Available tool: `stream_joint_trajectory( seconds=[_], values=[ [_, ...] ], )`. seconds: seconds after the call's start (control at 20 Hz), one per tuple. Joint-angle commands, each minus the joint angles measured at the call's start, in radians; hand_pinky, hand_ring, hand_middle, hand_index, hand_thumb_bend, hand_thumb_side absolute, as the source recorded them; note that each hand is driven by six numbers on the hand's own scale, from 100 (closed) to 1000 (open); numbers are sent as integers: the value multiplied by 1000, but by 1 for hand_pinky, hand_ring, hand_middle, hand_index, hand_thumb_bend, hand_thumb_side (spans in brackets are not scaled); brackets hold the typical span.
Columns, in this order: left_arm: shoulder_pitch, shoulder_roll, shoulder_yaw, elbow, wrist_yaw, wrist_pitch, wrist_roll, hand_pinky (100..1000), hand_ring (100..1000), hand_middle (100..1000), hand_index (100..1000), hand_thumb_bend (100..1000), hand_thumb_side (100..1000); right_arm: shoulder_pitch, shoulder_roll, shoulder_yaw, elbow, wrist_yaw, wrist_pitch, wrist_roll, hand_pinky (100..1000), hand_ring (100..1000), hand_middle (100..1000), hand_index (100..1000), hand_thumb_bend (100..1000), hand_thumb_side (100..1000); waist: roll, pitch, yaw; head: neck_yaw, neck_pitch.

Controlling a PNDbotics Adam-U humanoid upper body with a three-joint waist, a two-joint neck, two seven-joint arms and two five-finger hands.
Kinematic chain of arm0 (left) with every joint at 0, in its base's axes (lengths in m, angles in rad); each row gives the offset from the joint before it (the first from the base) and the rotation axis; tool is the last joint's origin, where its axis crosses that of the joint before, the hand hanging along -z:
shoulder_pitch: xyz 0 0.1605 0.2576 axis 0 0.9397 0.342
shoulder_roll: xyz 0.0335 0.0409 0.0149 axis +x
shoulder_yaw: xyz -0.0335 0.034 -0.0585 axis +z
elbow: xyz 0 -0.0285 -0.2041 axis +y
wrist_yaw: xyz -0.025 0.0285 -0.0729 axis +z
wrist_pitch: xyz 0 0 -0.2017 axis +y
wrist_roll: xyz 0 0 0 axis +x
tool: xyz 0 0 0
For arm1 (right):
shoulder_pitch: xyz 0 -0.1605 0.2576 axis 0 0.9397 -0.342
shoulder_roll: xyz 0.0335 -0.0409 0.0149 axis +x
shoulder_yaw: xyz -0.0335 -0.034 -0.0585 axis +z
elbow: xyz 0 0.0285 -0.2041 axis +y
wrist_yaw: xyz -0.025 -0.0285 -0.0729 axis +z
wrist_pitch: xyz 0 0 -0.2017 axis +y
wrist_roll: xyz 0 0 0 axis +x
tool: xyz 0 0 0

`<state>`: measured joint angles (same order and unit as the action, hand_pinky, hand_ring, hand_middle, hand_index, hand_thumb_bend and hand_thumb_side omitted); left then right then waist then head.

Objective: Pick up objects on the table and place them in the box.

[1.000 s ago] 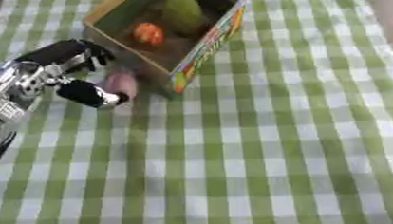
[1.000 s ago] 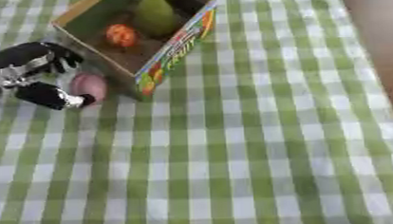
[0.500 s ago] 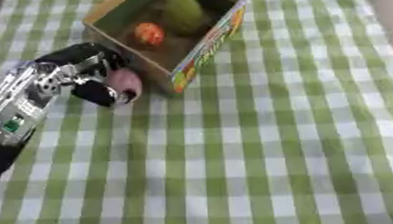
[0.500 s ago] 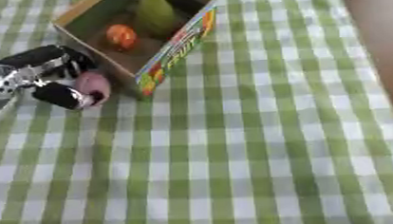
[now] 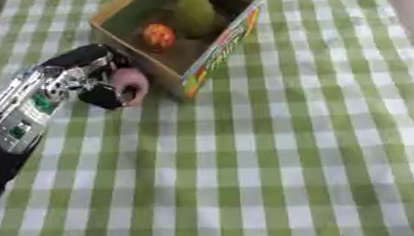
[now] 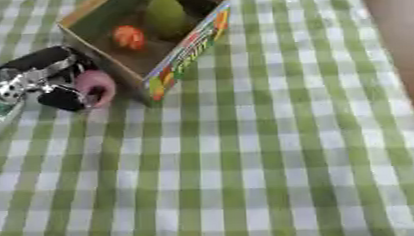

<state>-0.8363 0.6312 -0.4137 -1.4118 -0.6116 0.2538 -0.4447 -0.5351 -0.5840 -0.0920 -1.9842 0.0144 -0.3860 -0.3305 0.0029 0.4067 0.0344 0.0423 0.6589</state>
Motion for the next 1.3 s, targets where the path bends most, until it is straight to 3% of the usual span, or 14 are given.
stream_joint_trajectory(
  seconds=[0.05, 0.5, 0.75, 1.05, 1.3],
  values=[
    [-9, 36, 13, -41, -15, -3, 24, 621, 601, 614, 667, 100, 108, -6, -19, -10, -16, -4, 1, -2, 769, 840, 541, 852, 100, 524, 0, -30, 3, -2, 0],
    [27, 99, 44, -166, -37, 3, 32, 614, 582, 594, 650, 100, 100, -1, -27, -12, -16, 0, 1, -7, 769, 833, 543, 851, 100, 525, 5, -39, 12, -13, 4],
    [37, 174, 87, -311, -24, 8, 21, 616, 596, 595, 652, 100, 100, 4, -35, -14, -16, 4, 1, -13, 768, 831, 544, 851, 100, 525, 10, -46, 19, -22, 13],
    [-39, 181, 122, -368, 7, 30, -2, 607, 597, 594, 657, 100, 100, 5, -39, -12, -16, 6, 1, -14, 768, 828, 545, 850, 100, 526, 14, -54, 22, -20, 17],
    [-153, 106, 107, -273, 39, 6, -19, 597, 595, 590, 666, 100, 100, 6, -39, -9, -16, 4, 2, -10, 768, 830, 544, 850, 100, 525, 20, -57, 17, -9, 16]
  ],
)
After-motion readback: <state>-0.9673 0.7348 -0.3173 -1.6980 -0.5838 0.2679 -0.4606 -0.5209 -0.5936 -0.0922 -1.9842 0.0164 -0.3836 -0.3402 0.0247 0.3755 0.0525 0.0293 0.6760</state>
